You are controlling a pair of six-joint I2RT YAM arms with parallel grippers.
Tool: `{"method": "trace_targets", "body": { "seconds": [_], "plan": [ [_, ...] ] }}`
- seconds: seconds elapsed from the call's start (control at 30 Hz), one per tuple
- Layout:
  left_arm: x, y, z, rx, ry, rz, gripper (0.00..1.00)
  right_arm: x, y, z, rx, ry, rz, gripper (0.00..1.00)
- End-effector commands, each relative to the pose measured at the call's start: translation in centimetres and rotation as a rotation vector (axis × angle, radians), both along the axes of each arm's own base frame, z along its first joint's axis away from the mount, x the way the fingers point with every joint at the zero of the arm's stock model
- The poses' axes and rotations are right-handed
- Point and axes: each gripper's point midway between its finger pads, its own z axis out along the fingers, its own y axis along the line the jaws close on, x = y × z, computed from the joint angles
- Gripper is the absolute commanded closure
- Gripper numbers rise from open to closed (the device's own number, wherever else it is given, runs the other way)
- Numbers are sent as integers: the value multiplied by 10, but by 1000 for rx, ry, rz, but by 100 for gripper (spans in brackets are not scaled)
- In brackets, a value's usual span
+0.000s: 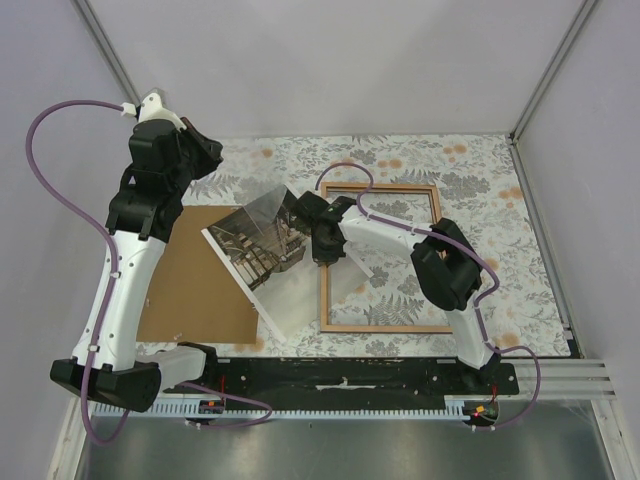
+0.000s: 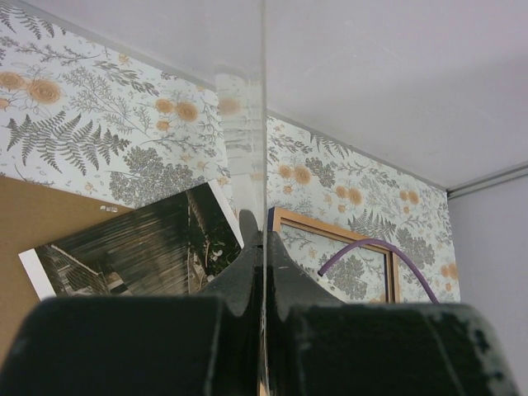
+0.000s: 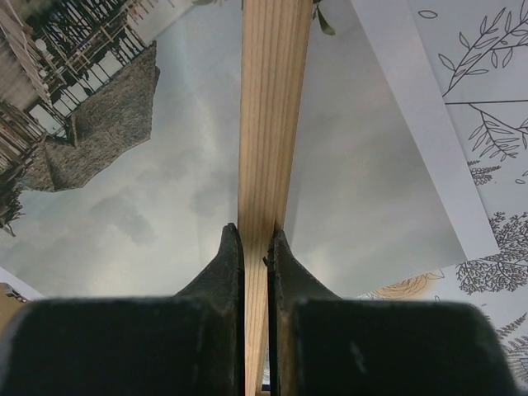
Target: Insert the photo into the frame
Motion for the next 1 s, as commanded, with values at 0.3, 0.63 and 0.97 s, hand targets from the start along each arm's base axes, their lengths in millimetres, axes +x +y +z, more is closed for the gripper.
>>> {"method": "trace_targets", "body": {
  "seconds": [0.3, 0.63, 0.97],
  "plan": [
    [1, 5, 34, 25, -102, 8, 98, 21, 37, 22, 136, -74, 31, 78],
    [2, 6, 35, 28, -103, 12, 98, 22, 32, 24, 127, -84, 36, 55],
    [7, -15, 40, -7, -120, -93, 98, 40, -91, 73, 117, -200, -138, 49]
  ]
}}
